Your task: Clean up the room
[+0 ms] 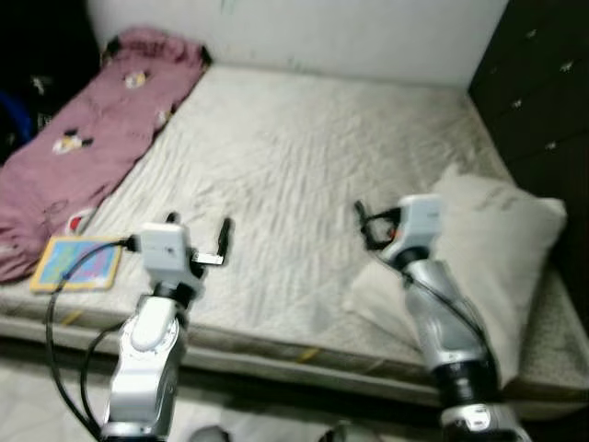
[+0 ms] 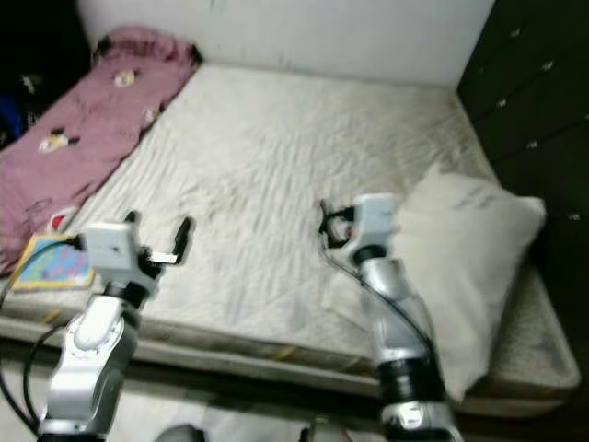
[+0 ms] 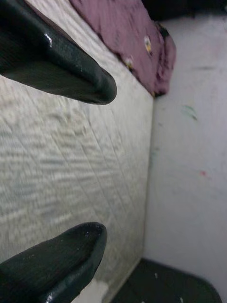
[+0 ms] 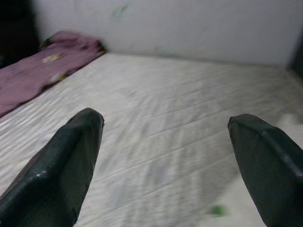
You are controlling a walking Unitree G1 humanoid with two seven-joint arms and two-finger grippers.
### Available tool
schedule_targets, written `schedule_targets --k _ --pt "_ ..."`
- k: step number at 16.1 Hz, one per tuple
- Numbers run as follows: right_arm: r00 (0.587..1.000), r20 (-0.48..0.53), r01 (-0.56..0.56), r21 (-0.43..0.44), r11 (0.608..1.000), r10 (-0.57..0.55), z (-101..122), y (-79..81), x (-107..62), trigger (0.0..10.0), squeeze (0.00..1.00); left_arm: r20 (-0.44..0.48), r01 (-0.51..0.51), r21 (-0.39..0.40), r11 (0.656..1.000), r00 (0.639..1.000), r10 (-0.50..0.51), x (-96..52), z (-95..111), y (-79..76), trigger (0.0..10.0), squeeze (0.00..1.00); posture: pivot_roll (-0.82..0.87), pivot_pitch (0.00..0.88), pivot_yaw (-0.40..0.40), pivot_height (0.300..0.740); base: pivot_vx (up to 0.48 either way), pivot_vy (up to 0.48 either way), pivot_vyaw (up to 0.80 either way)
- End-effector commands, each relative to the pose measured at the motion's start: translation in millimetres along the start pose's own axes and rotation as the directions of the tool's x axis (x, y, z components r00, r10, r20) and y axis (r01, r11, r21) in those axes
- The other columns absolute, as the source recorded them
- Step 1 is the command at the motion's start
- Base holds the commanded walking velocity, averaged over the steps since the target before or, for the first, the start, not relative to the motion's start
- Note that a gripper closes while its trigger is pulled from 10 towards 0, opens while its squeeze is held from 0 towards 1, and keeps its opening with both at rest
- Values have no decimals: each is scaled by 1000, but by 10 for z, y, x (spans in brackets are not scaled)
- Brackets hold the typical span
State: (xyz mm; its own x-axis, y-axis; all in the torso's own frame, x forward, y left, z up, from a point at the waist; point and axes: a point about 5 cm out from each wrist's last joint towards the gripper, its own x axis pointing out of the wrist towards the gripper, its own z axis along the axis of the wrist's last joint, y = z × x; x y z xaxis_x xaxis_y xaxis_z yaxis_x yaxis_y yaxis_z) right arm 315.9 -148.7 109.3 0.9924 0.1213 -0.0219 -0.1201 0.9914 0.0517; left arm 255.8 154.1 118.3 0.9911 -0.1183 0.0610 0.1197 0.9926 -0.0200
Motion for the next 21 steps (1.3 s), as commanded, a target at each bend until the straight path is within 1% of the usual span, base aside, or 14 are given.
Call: schedule_targets --k 1,5,11,16,21 --pt "1000 8 -29 8 1000 29 18 91 20 10000 0 -1 -16 15 1000 1000 16 -14 11 78 10000 0 -64 0 -19 740 0 -409 0" --pt "999 8 -33 5 999 33 15 96 24 10000 0 -3 -15 15 1000 1000 15 -13 6 71 10000 0 -63 0 -21 740 0 -394 0" --pt "1000 3 -28 7 1000 28 7 91 28 10000 0 2 -33 -9 999 999 33 -21 6 91 10000 0 -62 0 -21 740 0 0 0" --pt "1000 -1 -19 18 1000 19 5 78 34 10000 0 4 -23 -23 999 1000 23 -17 10 83 10000 0 -64 0 -23 740 0 0 -741" --pt "1000 0 -17 18 1000 17 8 76 34 10000 0 10 -20 -23 1000 1000 20 -21 18 83 10000 0 -65 0 -22 740 0 0 0"
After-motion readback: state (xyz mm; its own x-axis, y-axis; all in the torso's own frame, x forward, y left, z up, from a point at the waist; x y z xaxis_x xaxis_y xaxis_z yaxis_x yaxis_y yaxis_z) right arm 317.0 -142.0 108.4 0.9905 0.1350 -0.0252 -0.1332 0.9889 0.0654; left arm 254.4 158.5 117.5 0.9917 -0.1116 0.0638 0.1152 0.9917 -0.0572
